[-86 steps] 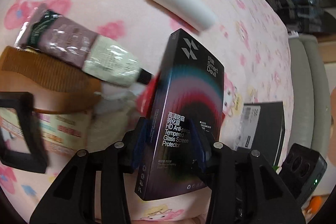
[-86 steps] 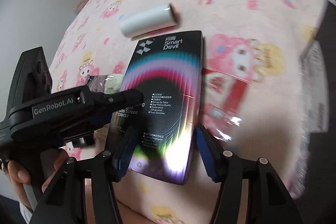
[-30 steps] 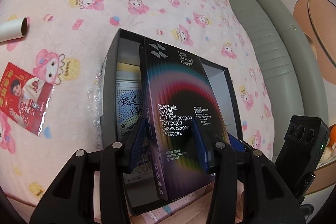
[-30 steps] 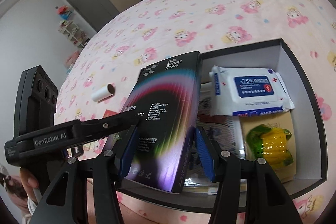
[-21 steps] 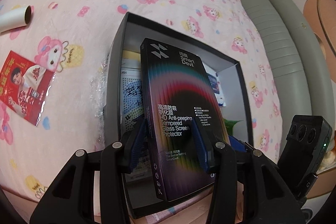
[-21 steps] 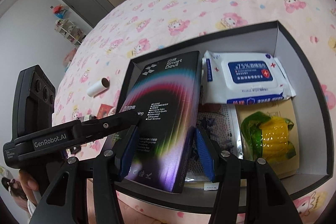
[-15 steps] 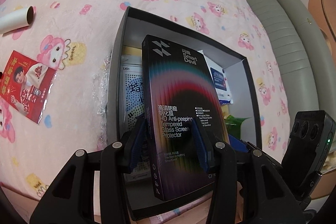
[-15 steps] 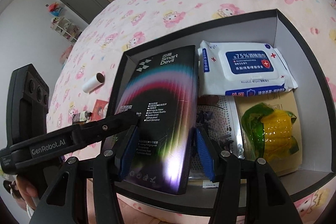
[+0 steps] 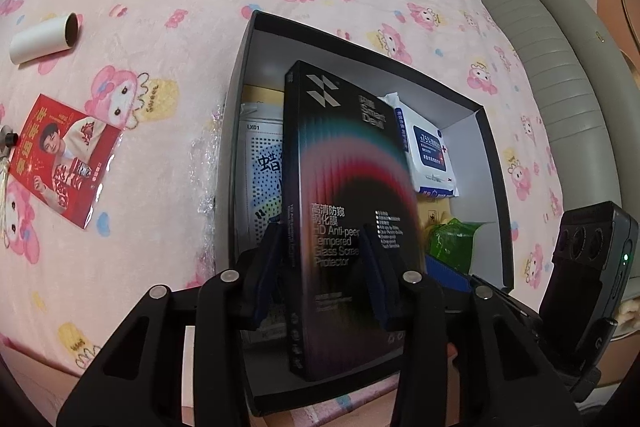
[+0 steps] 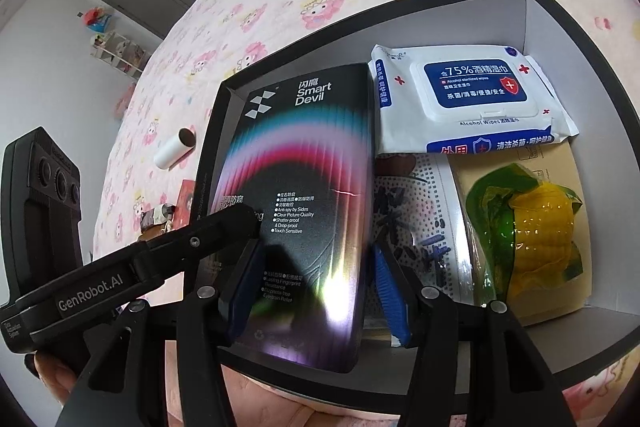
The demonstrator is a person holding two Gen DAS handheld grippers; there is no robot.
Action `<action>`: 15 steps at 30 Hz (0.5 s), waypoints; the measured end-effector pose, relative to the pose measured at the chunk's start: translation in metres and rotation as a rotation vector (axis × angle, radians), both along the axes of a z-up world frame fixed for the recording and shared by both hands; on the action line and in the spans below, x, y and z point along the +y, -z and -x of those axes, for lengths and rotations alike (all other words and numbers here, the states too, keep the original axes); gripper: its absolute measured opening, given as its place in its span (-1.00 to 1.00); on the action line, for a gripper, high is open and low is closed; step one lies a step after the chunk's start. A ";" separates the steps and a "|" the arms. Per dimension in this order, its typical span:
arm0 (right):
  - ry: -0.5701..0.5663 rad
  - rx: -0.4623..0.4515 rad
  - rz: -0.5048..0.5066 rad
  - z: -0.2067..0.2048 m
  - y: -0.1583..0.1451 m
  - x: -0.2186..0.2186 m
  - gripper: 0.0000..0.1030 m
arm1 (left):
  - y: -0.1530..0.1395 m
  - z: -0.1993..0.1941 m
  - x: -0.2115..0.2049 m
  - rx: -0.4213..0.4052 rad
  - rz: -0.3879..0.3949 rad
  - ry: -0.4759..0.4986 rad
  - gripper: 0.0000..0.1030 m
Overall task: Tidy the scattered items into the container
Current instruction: 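Carry the screen-protector box with both grippers over the open black box, then lower the screen-protector box into the box beside the bead-art kit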
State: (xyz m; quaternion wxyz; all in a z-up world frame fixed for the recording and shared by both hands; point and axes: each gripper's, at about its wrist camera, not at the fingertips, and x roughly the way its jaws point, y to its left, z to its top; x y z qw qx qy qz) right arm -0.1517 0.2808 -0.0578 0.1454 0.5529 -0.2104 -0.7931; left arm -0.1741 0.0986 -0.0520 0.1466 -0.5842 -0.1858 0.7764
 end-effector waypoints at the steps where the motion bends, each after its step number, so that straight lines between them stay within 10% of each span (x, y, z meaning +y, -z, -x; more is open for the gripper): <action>1: 0.005 0.001 -0.001 0.000 0.000 0.001 0.00 | 0.000 -0.001 0.000 0.000 0.003 0.003 -0.25; 10: 0.030 0.013 -0.012 0.001 -0.003 0.006 -0.01 | -0.013 -0.010 0.002 0.030 0.082 0.019 -0.30; 15: 0.029 0.042 -0.222 0.001 -0.008 0.000 -0.01 | -0.021 -0.016 0.011 0.052 0.183 0.089 -0.30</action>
